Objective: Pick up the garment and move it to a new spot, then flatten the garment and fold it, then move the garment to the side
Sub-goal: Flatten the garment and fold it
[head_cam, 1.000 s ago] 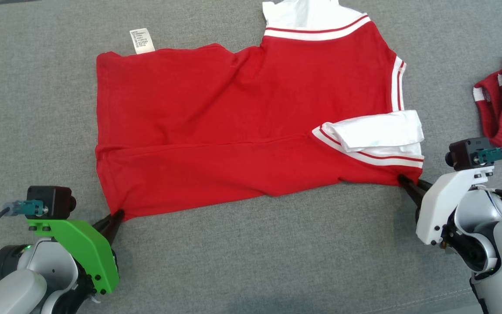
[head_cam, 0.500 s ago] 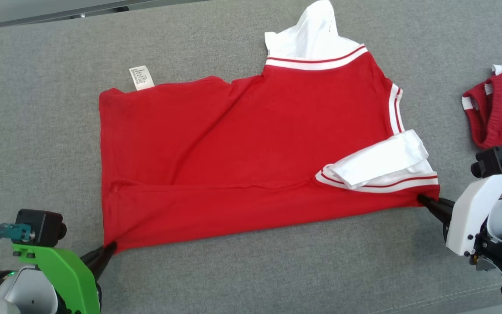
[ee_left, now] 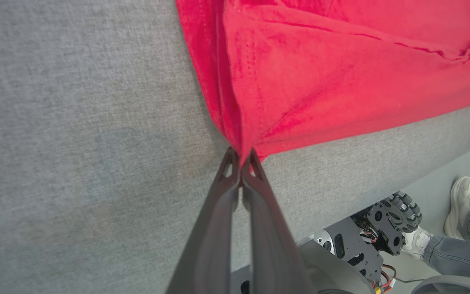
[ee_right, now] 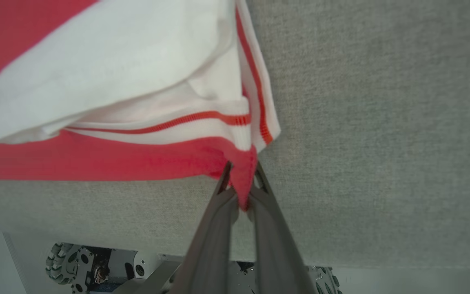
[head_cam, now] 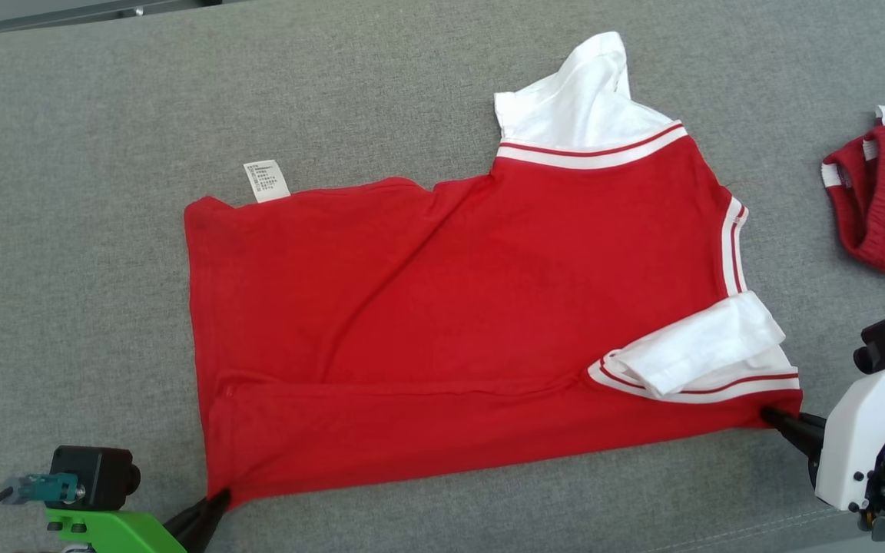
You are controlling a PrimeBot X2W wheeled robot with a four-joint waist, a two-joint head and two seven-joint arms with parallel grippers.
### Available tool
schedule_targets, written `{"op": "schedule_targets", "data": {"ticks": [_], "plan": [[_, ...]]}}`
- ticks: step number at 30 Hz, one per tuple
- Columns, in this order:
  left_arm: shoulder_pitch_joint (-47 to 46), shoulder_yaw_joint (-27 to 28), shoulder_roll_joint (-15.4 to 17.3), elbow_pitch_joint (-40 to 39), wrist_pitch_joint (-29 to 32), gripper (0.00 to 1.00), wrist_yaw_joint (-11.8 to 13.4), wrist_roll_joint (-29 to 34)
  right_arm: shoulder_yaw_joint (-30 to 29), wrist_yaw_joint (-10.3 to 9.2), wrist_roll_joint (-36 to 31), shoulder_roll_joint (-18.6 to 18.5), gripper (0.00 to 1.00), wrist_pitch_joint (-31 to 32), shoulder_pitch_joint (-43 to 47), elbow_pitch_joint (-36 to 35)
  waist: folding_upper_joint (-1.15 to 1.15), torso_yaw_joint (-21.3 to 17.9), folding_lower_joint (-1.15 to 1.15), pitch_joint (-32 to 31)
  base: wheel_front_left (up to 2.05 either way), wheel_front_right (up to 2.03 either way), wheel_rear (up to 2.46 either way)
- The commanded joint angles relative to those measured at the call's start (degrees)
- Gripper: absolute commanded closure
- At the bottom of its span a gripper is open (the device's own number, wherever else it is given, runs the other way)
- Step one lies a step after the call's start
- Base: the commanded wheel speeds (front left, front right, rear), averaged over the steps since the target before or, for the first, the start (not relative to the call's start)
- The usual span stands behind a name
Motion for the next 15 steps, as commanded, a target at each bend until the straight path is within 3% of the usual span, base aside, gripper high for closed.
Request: {"op": "schedule_targets", "data": {"ticks": [1, 2, 3, 8, 15], "plan": [[0.58, 0.20, 0.18, 0.45, -0.14, 0.75, 0.38, 0.53, 0.13, -0.07, -0.41, 0.02, 0.60, -0.40, 0.62, 0.15, 0.67, -0.01, 0.00, -0.03, 0.00, 0.00, 0.00], [0.42, 0.05, 0.12, 0.62, -0.29, 0.45, 0.44, 0.98, 0.60, -0.07, -0.22, 0.02, 0.38, -0.50, 0.63, 0.03, 0.67, -0.05, 0.00, -0.03, 0.00, 0.00, 0.00], [0.22, -0.10, 0.23, 0.69, -0.43, 0.00, 0.50, 1.50, 0.91, -0.07, -0.15, -0.29, 0.00, -0.72, 0.58, -0.27, 0.67, -0.10, 0.00, -0.02, 0.00, 0.00, 0.00], [0.05, -0.39, 2.67, -0.37, 0.74, 0.00, 1.53, 2.76, 1.48, -0.06, 0.64, -3.25, 0.00, -0.14, -0.59, -2.41, 0.67, -0.50, 0.00, 0.07, 0.00, 0.00, 0.00], [-5.12, 5.20, 9.08, -2.77, 1.26, 0.00, 3.70, 3.80, 0.59, -0.03, 1.97, -6.24, 0.00, 1.20, -9.86, -6.80, 0.67, -0.81, 0.00, 3.57, 0.00, 0.00, 0.00]]}}
